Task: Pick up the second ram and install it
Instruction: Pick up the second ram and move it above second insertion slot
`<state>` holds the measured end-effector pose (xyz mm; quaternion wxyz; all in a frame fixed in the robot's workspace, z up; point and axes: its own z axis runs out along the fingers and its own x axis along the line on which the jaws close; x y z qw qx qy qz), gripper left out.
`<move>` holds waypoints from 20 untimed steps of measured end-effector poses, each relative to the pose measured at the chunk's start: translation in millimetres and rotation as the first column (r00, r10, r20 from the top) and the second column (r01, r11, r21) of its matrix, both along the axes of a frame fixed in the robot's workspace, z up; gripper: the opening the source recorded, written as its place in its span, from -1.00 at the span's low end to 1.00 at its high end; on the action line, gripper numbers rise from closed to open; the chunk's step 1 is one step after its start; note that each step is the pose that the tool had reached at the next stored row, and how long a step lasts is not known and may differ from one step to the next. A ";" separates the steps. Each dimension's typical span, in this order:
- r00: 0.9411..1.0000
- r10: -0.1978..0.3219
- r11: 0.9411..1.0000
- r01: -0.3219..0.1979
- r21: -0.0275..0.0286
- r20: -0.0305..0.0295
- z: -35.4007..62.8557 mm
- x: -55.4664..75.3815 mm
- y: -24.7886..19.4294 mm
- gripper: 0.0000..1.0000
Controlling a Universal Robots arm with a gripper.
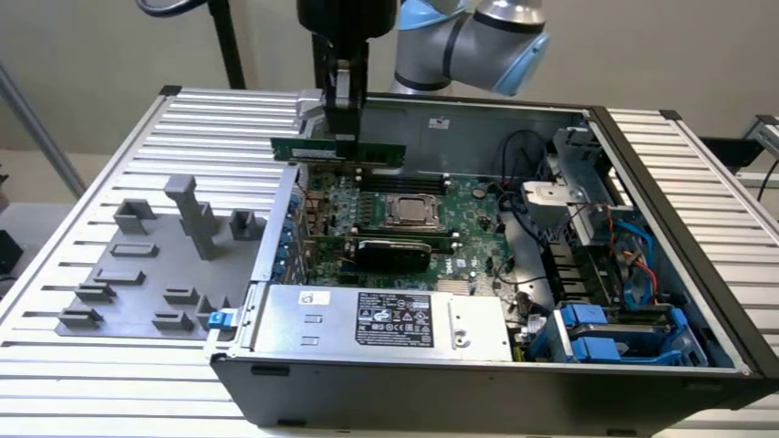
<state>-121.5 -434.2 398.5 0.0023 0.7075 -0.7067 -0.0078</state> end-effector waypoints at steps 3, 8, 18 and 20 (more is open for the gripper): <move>1.000 0.000 1.000 0.000 0.000 0.000 -5.5 13.9 7.9 -0.73; 1.000 0.000 1.000 0.000 0.000 0.000 -14.7 36.0 21.0 -0.73; 1.000 0.000 1.000 0.000 0.000 0.000 -32.8 71.0 48.4 -0.73; 1.000 0.000 1.000 0.000 0.000 0.000 -36.4 75.9 53.9 -0.73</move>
